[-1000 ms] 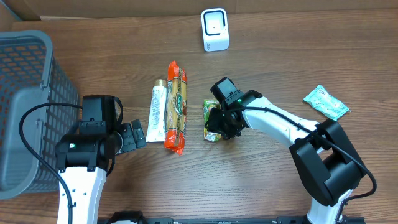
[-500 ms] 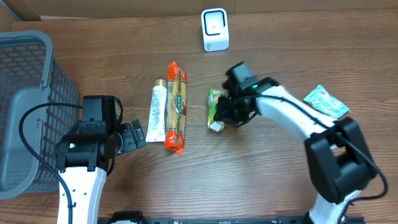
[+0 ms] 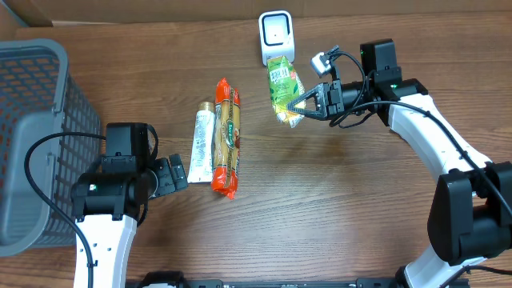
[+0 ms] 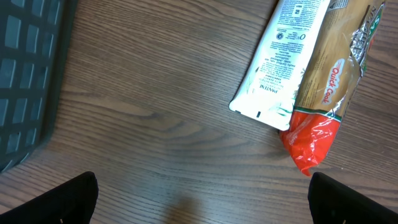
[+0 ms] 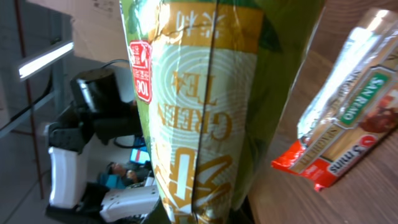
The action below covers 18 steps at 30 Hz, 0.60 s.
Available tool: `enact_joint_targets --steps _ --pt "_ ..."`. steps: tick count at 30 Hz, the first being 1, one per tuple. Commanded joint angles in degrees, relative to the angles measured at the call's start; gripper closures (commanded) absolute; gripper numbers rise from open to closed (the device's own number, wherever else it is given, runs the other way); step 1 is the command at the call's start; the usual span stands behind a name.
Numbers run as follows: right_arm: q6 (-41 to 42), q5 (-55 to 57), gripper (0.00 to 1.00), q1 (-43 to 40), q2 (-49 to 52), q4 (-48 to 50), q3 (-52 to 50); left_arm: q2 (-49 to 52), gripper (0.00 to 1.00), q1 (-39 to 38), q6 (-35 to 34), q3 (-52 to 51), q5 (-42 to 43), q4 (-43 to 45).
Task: Scan the item barcode
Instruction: 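Hold the juice carton up to the white scanner with right gripper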
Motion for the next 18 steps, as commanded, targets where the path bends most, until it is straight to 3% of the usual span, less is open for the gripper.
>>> enact_joint_targets --steps 1,9,14,18 --pt "-1.2 -6.27 0.96 -0.66 -3.15 0.9 1.79 0.2 0.0 -0.02 -0.55 0.0 -0.72 0.17" --pt "-1.07 -5.4 0.96 -1.49 -3.15 2.47 1.79 0.2 0.0 -0.02 -0.55 0.0 -0.72 0.17" --pt "-0.81 0.72 0.96 -1.46 -3.15 2.43 1.79 0.2 0.01 -0.02 -0.57 0.0 -0.72 0.17" --pt "0.13 27.06 0.96 0.48 -3.15 -2.49 1.79 0.2 0.0 -0.02 -0.55 0.02 -0.72 0.17"
